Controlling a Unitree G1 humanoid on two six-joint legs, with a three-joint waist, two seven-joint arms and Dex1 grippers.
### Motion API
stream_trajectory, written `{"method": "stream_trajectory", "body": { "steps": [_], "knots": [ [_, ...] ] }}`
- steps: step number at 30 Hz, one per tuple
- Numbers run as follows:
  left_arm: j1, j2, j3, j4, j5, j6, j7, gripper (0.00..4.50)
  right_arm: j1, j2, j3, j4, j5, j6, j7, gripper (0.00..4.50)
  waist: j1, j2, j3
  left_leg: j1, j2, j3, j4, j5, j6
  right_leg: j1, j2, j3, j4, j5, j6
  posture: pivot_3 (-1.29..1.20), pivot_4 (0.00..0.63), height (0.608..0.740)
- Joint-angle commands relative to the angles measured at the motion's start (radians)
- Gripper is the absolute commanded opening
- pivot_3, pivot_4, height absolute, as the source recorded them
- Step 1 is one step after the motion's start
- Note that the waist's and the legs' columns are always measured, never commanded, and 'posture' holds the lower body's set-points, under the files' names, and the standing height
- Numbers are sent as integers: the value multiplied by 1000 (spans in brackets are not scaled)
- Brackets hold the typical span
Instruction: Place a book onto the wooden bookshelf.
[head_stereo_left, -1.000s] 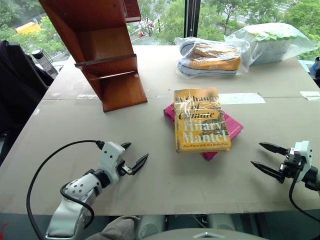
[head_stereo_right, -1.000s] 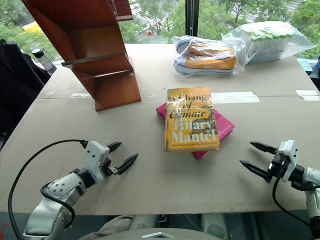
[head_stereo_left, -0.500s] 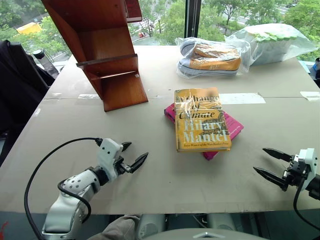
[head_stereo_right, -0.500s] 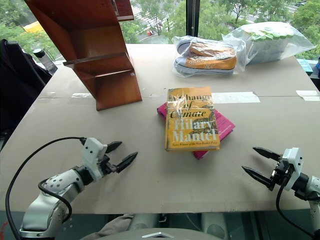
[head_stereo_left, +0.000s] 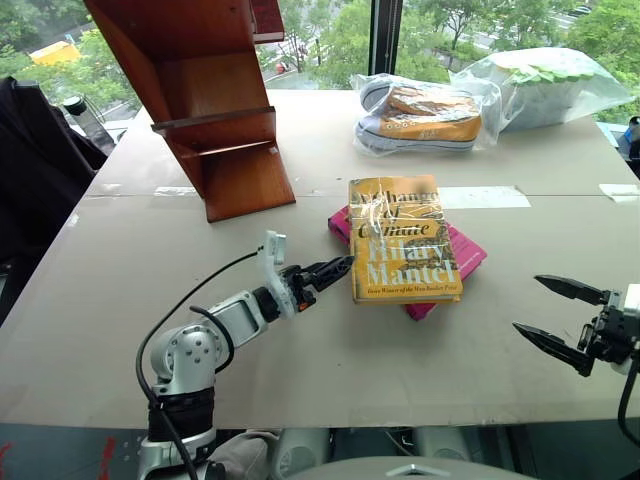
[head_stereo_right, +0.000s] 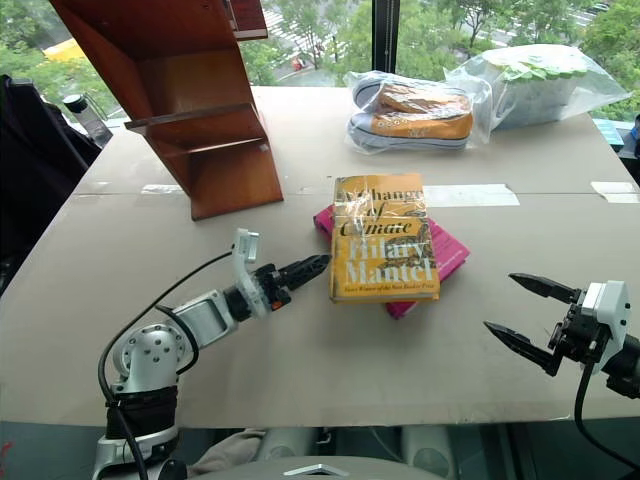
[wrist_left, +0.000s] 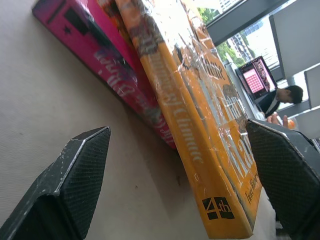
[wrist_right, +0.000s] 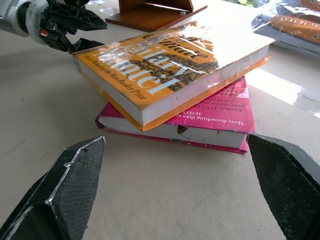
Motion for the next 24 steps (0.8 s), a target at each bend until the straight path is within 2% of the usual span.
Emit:
{"method": "stream_trajectory", "body": {
  "steps": [1,6,9,10,11,12,15,16,18,20,24],
  "knots": [
    [-57,-36,1,99,-70,101,30,4430,17,-11,-50,-78,34,22,-22,4500,1,0,0,0,0,-1,1,0,0,1,0,0,0,0,0,0,150,693],
    [-134,-90,13,195,-142,175,15,4430,32,-14,-82,-130,78,68,-42,4500,6,-1,0,-1,0,-1,3,0,0,2,-1,0,0,0,0,0,150,693],
    [-153,-100,1,192,-152,206,11,3160,32,-15,-85,-147,92,89,-50,4500,3,-2,1,-1,-1,0,4,0,0,2,-2,0,0,0,0,0,150,693],
    [-157,-103,9,190,-159,209,15,2901,27,-17,-85,-148,97,94,-52,4500,2,-3,1,-1,-1,0,4,0,0,2,-2,0,0,0,0,0,150,693],
    [-159,-104,19,184,-171,211,19,2201,21,-19,-85,-148,101,99,-54,4500,2,-3,1,-1,-1,-1,4,0,0,2,-1,0,0,0,0,0,150,693],
    [-159,-101,30,173,-184,215,21,1850,14,-22,-85,-147,106,105,-55,4500,1,-3,1,-1,-1,-1,4,0,0,2,-1,0,0,0,-1,0,150,693],
    [-147,-72,53,92,-243,228,8,367,-6,-29,-81,-142,114,118,-53,4500,0,-3,2,-1,0,-1,4,0,0,1,-1,0,0,1,-1,0,150,693],
    [-142,-59,63,52,-274,229,5,63,-15,-33,-79,-139,118,123,-52,4500,0,-4,2,-1,0,-1,4,0,0,1,-1,0,1,1,-1,0,150,693],
    [-142,-28,75,-30,-324,216,9,10,-37,-36,-75,-134,134,137,-53,4500,0,-4,3,-1,1,-1,4,0,0,1,-1,0,1,2,-3,0,150,693],
    [-163,43,52,-169,-258,154,-22,10,-81,-29,-70,-130,169,164,-72,4500,0,-5,3,-2,2,-1,4,0,0,1,-1,0,1,3,-5,0,150,693],
    [-284,224,-78,-319,78,-70,-62,10,-188,-9,-44,-117,214,215,-131,4500,6,-6,4,-2,-1,-1,4,0,0,1,-2,0,1,3,-5,0,150,693]
  ]
}}
